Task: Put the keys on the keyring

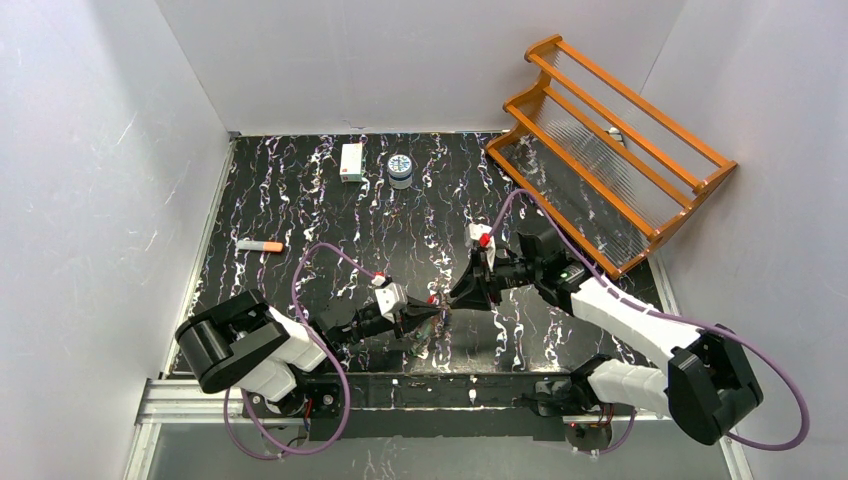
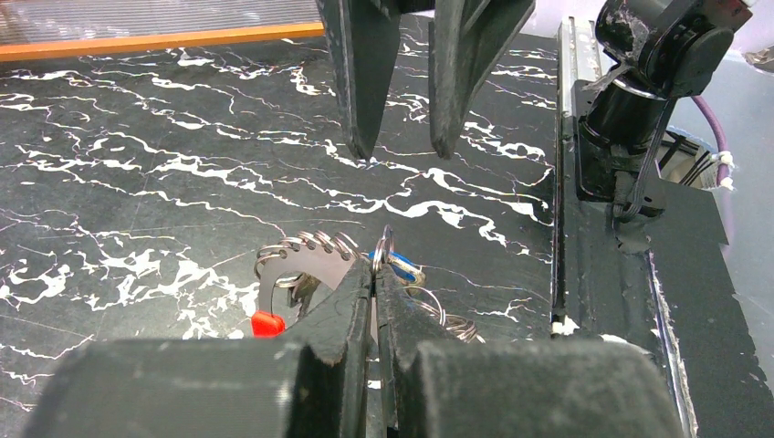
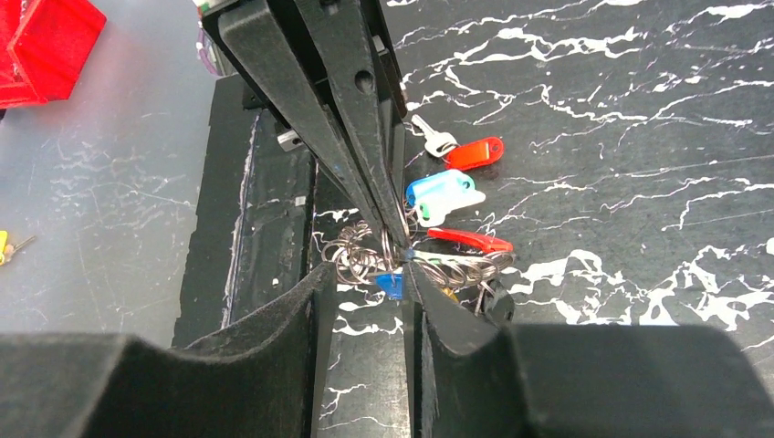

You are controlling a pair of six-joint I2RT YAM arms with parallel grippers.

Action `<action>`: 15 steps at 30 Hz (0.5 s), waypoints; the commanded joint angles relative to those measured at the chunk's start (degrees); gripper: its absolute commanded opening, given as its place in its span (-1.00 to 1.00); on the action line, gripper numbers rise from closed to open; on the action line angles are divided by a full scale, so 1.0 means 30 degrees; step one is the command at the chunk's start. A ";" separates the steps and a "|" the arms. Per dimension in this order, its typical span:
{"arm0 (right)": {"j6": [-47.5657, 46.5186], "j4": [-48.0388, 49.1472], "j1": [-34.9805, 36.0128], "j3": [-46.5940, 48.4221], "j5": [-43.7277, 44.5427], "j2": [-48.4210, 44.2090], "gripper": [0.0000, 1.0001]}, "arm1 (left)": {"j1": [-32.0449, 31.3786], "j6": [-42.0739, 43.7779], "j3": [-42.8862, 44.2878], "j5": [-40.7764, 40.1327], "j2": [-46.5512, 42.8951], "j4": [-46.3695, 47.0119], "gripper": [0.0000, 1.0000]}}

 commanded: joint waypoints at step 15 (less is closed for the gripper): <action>0.0134 0.0669 -0.0034 -0.0051 -0.1318 0.2261 -0.38 | -0.0071 0.0115 0.0274 0.0137 -0.0246 0.3796 -1.00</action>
